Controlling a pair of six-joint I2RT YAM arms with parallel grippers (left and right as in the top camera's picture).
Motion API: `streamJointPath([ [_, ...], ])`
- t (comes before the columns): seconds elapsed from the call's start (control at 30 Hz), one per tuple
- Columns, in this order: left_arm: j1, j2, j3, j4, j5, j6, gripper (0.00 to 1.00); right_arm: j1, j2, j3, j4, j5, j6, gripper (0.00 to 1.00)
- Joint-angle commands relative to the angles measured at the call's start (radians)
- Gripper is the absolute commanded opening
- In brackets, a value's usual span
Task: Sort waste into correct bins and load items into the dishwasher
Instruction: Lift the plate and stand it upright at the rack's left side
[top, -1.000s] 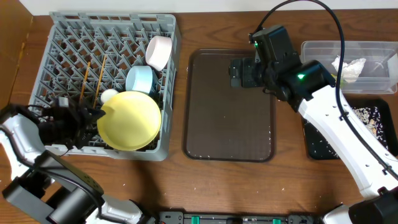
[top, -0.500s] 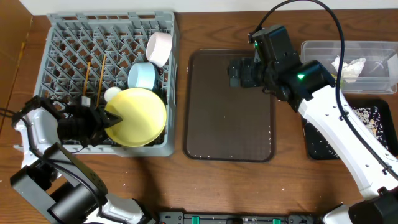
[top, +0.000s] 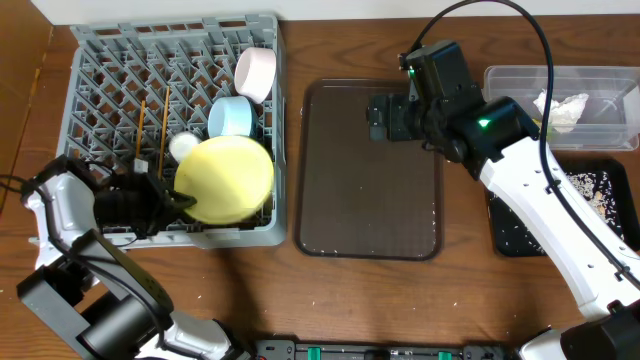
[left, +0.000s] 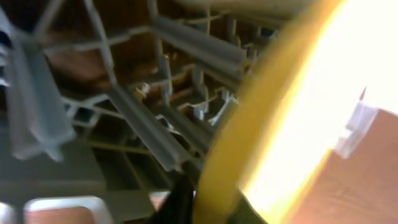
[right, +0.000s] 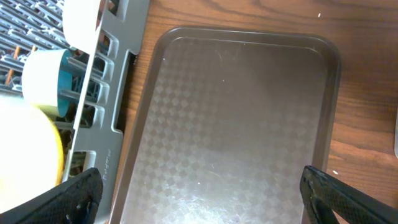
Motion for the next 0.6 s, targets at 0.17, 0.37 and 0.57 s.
streamJointPath([
  [0.17, -0.004, 0.003, 0.000, -0.049, 0.027, -0.016, 0.08, 0.004, -0.002, -0.006, -0.002, -0.005, 0.011, 0.99],
  [0.37, 0.011, -0.017, 0.041, -0.105, 0.158, -0.011, 0.08, 0.004, -0.002, -0.006, -0.003, -0.005, 0.011, 0.99],
  [0.57, 0.039, -0.102, 0.043, -0.123, 0.173, -0.012, 0.07, 0.003, -0.002, -0.006, 0.003, 0.000, 0.007, 0.99],
])
